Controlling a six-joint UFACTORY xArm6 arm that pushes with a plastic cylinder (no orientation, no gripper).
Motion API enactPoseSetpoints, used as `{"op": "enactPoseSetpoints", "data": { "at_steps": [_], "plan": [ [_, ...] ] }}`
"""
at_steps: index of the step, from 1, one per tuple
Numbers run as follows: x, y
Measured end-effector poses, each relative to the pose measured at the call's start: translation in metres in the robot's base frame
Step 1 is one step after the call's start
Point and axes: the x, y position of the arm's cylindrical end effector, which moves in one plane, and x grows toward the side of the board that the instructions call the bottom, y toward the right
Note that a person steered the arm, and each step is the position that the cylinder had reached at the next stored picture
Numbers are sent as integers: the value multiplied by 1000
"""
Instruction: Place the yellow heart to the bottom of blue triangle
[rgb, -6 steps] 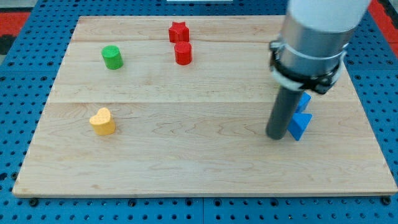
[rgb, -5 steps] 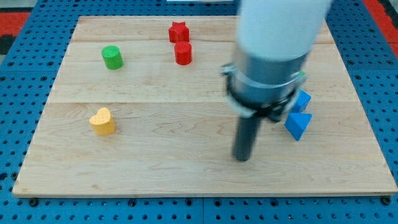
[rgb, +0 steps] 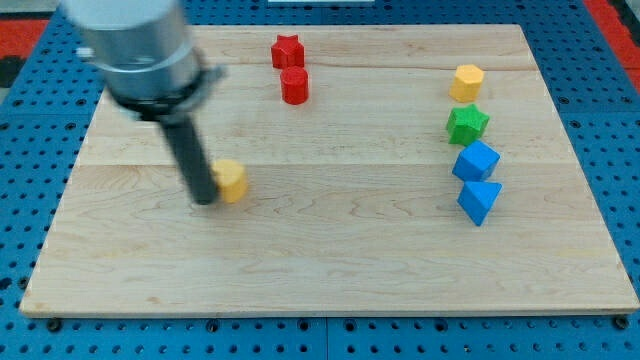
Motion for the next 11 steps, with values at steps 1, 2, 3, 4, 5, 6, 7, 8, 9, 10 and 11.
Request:
{"op": "enactPoseSetpoints", "data": {
  "at_steps": [1, 2, 3, 4, 5, 6, 7, 8, 9, 10, 11],
  "plan": [
    [-4, 55],
    [-9, 2],
    [-11, -62],
    [-45, -51],
    [-47, 30],
    [-42, 101],
    [-12, 175],
    [11, 147],
    [14, 102],
    [3, 44],
    [36, 51]
  ]
}}
